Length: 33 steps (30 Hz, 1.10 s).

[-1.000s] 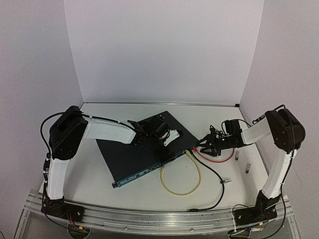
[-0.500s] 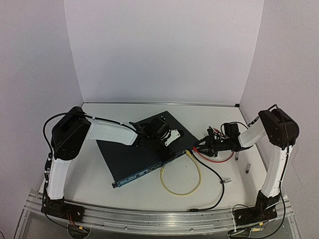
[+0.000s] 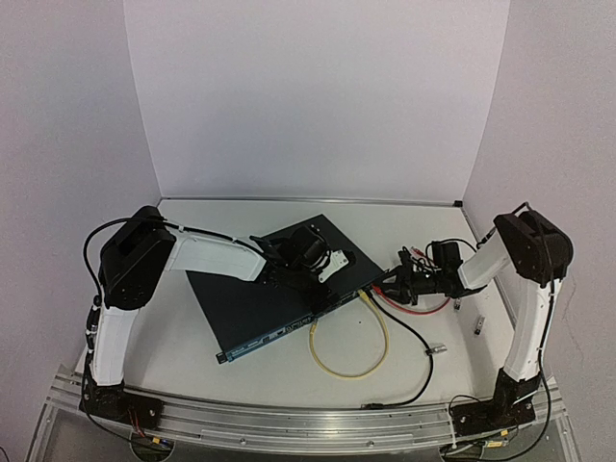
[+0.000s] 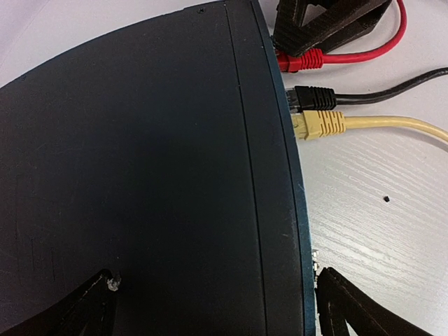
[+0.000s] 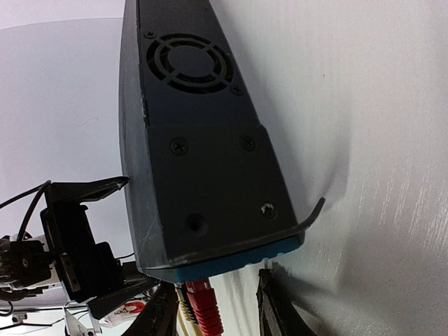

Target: Pull the plug from the switch port

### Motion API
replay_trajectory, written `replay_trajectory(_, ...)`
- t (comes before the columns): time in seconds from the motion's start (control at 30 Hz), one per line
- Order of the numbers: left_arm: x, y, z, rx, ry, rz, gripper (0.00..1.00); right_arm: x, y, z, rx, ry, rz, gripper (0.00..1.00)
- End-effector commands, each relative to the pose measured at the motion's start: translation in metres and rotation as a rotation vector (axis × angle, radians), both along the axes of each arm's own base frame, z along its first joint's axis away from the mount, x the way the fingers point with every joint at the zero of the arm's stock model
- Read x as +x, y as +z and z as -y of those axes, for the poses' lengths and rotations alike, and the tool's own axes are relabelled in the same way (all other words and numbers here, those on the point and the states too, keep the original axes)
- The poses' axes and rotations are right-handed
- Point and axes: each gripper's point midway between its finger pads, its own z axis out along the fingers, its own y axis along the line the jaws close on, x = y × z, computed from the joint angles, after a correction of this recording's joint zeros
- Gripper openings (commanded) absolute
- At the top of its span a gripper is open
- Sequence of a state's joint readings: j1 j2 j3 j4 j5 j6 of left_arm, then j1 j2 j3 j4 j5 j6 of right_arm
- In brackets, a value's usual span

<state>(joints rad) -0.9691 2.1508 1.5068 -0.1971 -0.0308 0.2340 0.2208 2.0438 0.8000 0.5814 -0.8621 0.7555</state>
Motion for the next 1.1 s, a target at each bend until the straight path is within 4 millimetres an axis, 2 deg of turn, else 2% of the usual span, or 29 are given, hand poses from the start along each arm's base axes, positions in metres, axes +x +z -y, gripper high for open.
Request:
replay_trajectory(0.0, 0.005, -0.02, -0.003, 0.034, 0.034, -0.022, 0.98, -0.011, -0.018, -0.004, -0.027, 0.004, -0.037, 0.36)
replay_trajectory(0.2, 0.005, -0.021, -0.003, 0.038, 0.04, -0.024, 0.98, -0.012, -0.022, -0.008, -0.042, 0.002, -0.036, 0.36)
replay_trajectory(0.43, 0.004, -0.023, -0.004, 0.039, 0.045, -0.029, 0.98, -0.007, -0.025, -0.005, -0.059, -0.044, -0.041, 0.3)
replay_trajectory(0.83, 0.003, -0.026, -0.005, 0.038, 0.049, -0.037, 0.97, 0.001, -0.028, -0.003, -0.035, -0.115, -0.073, 0.26)
replay_trajectory(0.97, 0.003, -0.027, -0.005, 0.036, 0.053, -0.043, 0.97, 0.002, -0.03, -0.004, -0.029, -0.12, -0.085, 0.22)
replay_trajectory(1.07, 0.002, -0.028, -0.006, 0.036, 0.056, -0.045, 0.97, 0.003, -0.033, -0.003, -0.024, -0.125, -0.098, 0.16)
